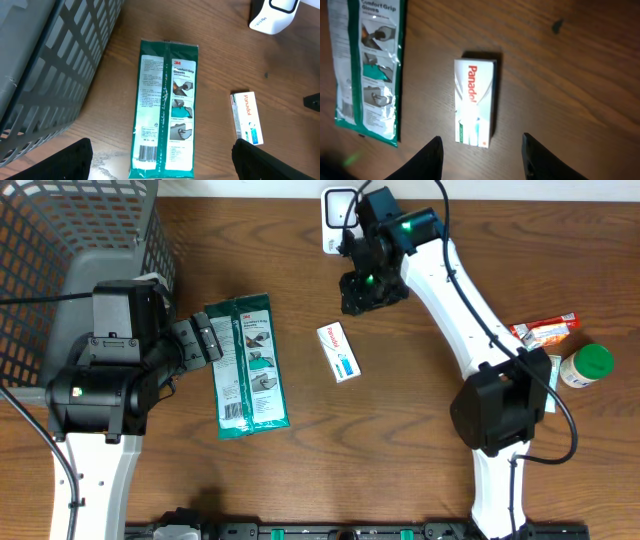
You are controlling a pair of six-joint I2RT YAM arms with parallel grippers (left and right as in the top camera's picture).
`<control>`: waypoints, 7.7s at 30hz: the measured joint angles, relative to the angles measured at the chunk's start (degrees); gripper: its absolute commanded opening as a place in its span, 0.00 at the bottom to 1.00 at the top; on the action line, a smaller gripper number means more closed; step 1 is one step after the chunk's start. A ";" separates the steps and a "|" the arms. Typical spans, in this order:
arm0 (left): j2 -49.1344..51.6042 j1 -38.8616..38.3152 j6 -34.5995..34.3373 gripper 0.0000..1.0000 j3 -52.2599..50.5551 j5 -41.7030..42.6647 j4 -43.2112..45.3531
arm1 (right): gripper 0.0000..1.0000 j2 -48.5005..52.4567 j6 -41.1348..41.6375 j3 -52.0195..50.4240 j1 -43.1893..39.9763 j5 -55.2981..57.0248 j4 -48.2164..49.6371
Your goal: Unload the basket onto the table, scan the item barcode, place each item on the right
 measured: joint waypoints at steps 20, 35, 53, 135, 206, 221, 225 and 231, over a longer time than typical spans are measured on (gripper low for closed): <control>0.00 0.00 0.00 0.90 0.00 0.00 -0.02 | 0.60 0.94 0.22 -18.29 12.76 12.55 21.92; 0.00 0.00 0.00 0.90 0.00 0.00 0.00 | 0.88 0.94 14.51 -19.19 18.51 37.07 24.35; 0.00 0.00 0.00 0.90 0.00 0.00 0.00 | 0.56 0.98 13.79 -27.45 12.22 24.87 30.84; 0.00 0.00 0.00 0.90 0.00 0.00 0.00 | 0.50 -4.13 -3.54 -37.68 0.24 -9.81 36.50; 0.00 0.00 0.00 0.90 0.00 0.00 0.00 | 0.61 -10.12 -4.83 -43.32 8.50 -5.09 29.00; 0.00 0.00 0.00 0.90 0.00 0.00 0.00 | 0.68 -10.12 -3.85 -42.18 9.18 -0.13 31.21; 0.00 0.00 0.00 0.90 0.00 0.00 0.00 | 0.64 -10.12 -3.30 -42.16 9.22 0.00 31.91; 0.00 0.00 0.00 0.90 0.00 0.00 0.00 | 0.60 -9.68 -2.69 -42.14 9.49 0.11 33.40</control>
